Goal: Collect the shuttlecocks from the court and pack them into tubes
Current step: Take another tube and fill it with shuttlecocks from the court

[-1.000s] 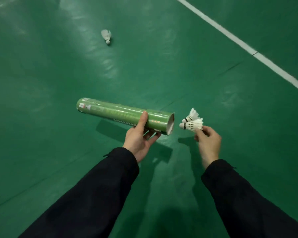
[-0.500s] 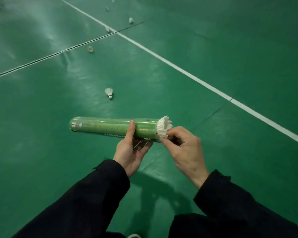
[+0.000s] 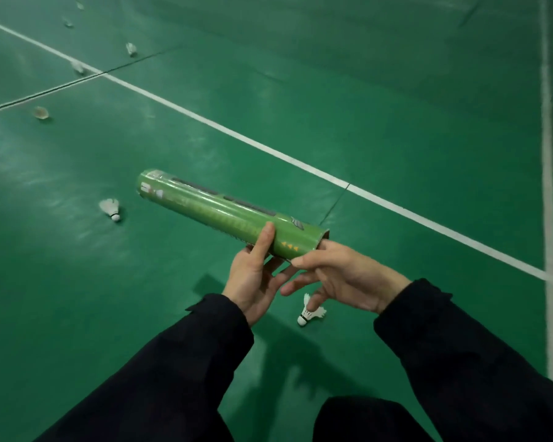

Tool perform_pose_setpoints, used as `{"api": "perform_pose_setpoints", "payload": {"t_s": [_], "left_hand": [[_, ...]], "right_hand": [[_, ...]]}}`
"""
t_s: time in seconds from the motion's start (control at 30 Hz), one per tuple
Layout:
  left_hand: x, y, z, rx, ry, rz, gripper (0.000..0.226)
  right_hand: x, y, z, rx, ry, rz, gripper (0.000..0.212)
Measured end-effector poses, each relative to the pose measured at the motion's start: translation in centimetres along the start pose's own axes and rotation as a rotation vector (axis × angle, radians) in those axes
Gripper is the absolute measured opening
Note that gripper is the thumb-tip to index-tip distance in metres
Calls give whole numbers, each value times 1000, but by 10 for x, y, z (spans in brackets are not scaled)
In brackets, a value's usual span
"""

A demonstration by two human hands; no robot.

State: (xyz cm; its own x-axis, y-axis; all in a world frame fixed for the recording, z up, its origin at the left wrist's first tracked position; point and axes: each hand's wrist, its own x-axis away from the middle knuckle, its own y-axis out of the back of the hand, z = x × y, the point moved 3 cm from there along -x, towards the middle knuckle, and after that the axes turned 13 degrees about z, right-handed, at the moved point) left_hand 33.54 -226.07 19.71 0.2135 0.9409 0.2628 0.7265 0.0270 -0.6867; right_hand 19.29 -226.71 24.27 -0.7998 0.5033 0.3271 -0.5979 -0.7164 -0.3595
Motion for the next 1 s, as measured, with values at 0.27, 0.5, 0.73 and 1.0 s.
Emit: {"api": "perform_pose_setpoints", "payload": {"t_s": [0.27, 0.5, 0.73, 1.0], "left_hand": [[-56, 32, 1, 59, 80, -35, 63], [-75, 86, 38, -9, 146, -137, 53], [-87, 106, 78, 9, 167, -265, 55], [-103, 97, 93, 184, 105, -373, 63]], "right_hand": [[34, 70, -31, 115, -15, -536, 24], [-47, 148, -174, 298, -413, -678, 38], [-90, 197, -264, 550, -504, -638, 18], [-36, 153, -140, 243, 352, -956, 6]]}}
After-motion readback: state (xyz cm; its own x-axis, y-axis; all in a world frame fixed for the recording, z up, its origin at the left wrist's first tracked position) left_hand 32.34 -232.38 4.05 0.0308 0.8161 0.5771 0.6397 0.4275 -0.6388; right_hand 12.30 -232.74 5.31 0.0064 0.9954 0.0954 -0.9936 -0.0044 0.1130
